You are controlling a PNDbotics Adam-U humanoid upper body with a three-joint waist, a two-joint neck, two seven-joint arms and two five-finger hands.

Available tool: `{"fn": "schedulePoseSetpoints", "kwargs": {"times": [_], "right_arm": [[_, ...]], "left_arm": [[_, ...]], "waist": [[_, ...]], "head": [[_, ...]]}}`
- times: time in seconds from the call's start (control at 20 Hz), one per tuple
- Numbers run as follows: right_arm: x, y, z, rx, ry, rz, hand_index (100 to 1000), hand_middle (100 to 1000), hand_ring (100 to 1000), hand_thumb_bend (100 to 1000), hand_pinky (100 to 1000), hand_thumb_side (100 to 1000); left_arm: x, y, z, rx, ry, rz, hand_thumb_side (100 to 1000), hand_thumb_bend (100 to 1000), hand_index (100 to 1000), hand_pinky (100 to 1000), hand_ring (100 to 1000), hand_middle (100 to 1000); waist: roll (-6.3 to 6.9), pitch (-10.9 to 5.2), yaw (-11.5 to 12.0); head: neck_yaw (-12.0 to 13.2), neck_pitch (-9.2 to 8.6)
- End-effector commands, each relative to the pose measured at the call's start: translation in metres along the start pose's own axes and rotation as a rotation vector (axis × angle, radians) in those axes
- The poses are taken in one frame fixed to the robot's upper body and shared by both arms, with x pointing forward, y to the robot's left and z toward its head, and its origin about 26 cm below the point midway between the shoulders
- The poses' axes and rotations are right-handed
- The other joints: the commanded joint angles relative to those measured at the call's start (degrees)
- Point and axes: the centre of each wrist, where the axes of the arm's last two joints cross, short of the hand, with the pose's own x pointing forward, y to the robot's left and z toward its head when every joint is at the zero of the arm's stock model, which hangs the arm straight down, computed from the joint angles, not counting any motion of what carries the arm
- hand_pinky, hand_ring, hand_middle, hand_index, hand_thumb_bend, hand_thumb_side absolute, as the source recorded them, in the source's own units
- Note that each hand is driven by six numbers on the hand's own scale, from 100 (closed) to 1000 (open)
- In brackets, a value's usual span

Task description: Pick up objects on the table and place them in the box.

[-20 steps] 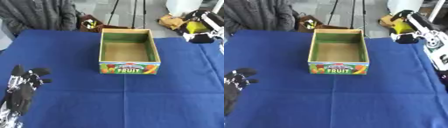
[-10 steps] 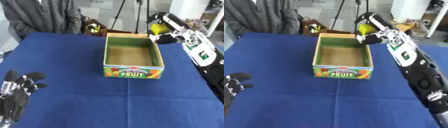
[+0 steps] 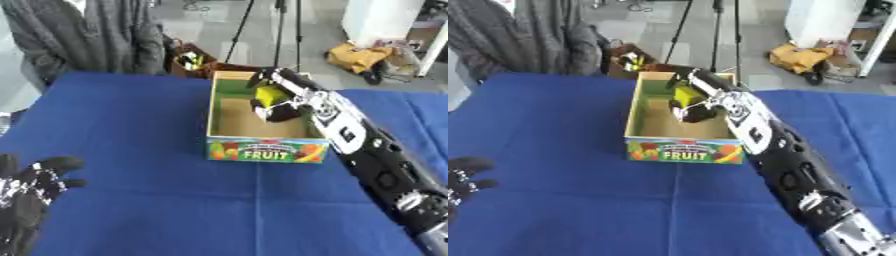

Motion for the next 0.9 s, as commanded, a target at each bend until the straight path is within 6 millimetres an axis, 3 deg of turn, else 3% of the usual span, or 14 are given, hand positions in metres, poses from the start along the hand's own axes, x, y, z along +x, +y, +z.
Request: {"fn": "schedulePoseSetpoints", "kwargs": {"times": [0.05, 0.2, 0.25, 0.3, 0.45, 0.5, 0.55, 0.65, 0.85, 0.9], "right_arm": [[-0.003, -0.001, -0.001, 0.008, 0.001, 0.063, 797, 845, 823, 100, 698, 204], [-0.006, 0.003, 0.0, 0.014, -0.002, 0.11, 797, 845, 823, 100, 698, 204], [-0.006, 0.003, 0.0, 0.009, -0.006, 0.121, 826, 864, 926, 116, 897, 415], [-0.005, 0.0, 0.0, -0.006, -0.015, 0.136, 831, 870, 937, 163, 913, 435], [-0.002, -0.007, 0.001, -0.05, -0.036, 0.155, 835, 860, 920, 152, 888, 435], [0.001, -0.012, 0.001, -0.07, -0.052, 0.154, 836, 854, 915, 109, 878, 505], [0.005, -0.017, 0.002, -0.094, -0.071, 0.149, 836, 850, 912, 148, 873, 430], [0.014, -0.03, 0.004, -0.14, -0.113, 0.134, 829, 836, 891, 141, 844, 421], [0.04, -0.068, 0.023, -0.261, -0.249, 0.071, 831, 817, 864, 114, 799, 411], [0.045, -0.076, 0.032, -0.287, -0.278, 0.045, 834, 812, 855, 100, 784, 494]], "left_arm": [[0.008, -0.001, -0.006, -0.02, -0.028, -0.008, 1000, 523, 725, 713, 825, 687], [0.008, -0.001, -0.005, -0.019, -0.027, -0.007, 1000, 523, 725, 713, 825, 687], [0.007, -0.001, -0.005, -0.019, -0.027, -0.007, 1000, 524, 725, 714, 825, 687], [0.007, -0.001, -0.005, -0.019, -0.025, -0.008, 1000, 524, 725, 714, 824, 687], [0.007, 0.001, -0.004, -0.015, -0.02, -0.011, 1000, 525, 725, 714, 824, 687], [0.006, 0.001, -0.003, -0.013, -0.017, -0.012, 1000, 523, 725, 714, 824, 687], [0.005, 0.002, -0.002, -0.009, -0.014, -0.014, 1000, 525, 725, 714, 824, 687], [0.004, 0.004, 0.001, 0.0, -0.004, -0.016, 1000, 525, 724, 715, 824, 687], [-0.001, 0.012, 0.01, 0.032, 0.022, -0.032, 1000, 525, 723, 715, 825, 688], [-0.001, 0.014, 0.012, 0.042, 0.025, -0.037, 1000, 523, 723, 715, 825, 688]], "waist": [[0.38, -0.79, 0.15], [0.43, -0.71, 0.08], [0.36, -0.75, -0.07], [0.24, -0.85, -0.38], [0.0, -1.18, -1.11], [-0.09, -1.35, -1.44], [-0.18, -1.56, -1.84], [-0.3, -2.02, -2.86], [-0.5, -3.2, -7.05], [-0.52, -3.4, -8.19]], "head": [[-0.82, -1.01], [-0.85, -1.03], [-0.79, -1.0], [-0.63, -0.92], [-0.11, -0.6], [0.21, -0.51], [0.54, -0.4], [1.23, -0.1], [4.65, 0.78], [5.66, 0.89]]}}
